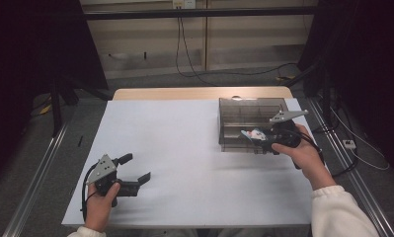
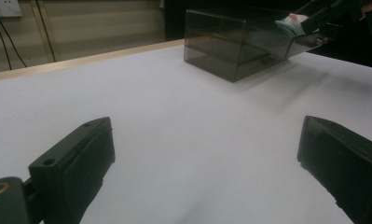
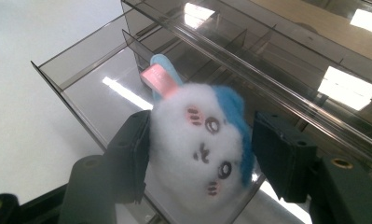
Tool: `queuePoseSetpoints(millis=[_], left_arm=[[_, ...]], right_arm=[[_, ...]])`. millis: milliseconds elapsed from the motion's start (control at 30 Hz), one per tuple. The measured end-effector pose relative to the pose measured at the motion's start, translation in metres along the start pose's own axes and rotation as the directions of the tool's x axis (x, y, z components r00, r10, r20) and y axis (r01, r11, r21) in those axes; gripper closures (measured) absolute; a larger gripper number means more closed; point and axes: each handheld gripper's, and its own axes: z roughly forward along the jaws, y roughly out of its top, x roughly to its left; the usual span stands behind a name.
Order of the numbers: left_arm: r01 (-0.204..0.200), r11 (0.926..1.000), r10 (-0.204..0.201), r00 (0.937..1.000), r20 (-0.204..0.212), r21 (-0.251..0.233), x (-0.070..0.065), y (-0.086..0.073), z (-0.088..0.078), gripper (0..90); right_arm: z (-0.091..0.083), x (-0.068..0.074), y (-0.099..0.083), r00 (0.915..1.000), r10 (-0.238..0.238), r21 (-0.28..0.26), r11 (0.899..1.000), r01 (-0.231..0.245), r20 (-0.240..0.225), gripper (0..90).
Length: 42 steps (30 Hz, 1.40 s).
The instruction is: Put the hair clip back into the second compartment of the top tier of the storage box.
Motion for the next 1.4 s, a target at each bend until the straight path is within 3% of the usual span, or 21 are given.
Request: queuePoseSetpoints(millis=[1400], left_arm=[[-0.008,1.0,0.008,1.0,0.0,0.005,0.0001,0.0,0.0003,4.0]], right_arm=[[-0.009,-0.0017,-0.0012,0.9999,0.015,-0.016,1.0,-0.015,0.002,39.9]])
